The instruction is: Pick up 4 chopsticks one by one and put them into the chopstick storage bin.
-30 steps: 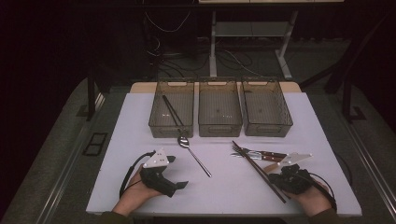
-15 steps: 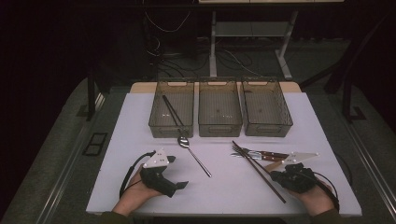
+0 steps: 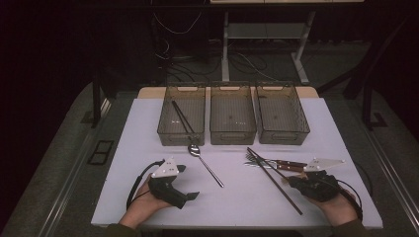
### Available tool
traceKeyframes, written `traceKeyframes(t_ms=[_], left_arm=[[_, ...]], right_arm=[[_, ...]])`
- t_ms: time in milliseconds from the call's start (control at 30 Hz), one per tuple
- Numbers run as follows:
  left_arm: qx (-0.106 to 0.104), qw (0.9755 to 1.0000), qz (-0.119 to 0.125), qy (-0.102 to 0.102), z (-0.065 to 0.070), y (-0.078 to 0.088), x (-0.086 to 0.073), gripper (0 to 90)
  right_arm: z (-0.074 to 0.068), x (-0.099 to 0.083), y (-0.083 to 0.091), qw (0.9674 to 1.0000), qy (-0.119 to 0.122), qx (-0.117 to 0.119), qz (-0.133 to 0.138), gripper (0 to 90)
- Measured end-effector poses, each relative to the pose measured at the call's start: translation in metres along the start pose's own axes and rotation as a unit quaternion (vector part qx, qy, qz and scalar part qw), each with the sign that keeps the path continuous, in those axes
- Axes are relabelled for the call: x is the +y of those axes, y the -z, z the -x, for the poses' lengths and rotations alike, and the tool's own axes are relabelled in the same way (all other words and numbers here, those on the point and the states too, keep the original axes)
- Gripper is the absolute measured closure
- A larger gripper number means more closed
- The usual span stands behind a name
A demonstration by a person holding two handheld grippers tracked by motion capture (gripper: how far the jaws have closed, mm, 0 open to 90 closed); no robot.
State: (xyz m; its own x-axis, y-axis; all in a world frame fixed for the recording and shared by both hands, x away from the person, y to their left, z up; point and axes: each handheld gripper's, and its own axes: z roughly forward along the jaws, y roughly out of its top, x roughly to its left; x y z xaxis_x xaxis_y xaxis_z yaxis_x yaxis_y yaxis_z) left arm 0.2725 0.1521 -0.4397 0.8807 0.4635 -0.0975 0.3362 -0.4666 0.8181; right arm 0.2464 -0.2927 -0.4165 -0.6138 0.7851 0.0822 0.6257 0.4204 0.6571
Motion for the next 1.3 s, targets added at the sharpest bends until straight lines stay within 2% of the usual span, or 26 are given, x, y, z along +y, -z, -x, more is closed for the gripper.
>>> traceKeyframes(t_ms=[267,333,533,967,1300], left_arm=[[-0.001,1.0000,0.000,0.001,0.000,0.000,0.000,0.0],[-0.001,1.0000,0.000,0.001,0.000,0.000,0.000,0.0],[-0.002,1.0000,0.000,0.002,0.000,0.000,0.000,0.0],[-0.001,1.0000,-0.001,0.002,-0.001,-0.001,0.000,0.0],[0.000,1.0000,-0.002,0.002,0.000,-0.001,0.000,0.0]], right_arm=[[0.010,0.004,0.005,0.9999,0.002,0.001,0.017,85.5],[0.012,0.005,0.006,0.9997,0.007,0.005,0.023,85.5],[0.016,0.010,0.008,0.9992,0.000,0.021,0.034,85.5],[0.012,0.029,0.011,0.9963,0.009,0.055,0.066,85.5],[0.004,0.048,0.003,0.9943,0.018,0.072,0.076,85.5]])
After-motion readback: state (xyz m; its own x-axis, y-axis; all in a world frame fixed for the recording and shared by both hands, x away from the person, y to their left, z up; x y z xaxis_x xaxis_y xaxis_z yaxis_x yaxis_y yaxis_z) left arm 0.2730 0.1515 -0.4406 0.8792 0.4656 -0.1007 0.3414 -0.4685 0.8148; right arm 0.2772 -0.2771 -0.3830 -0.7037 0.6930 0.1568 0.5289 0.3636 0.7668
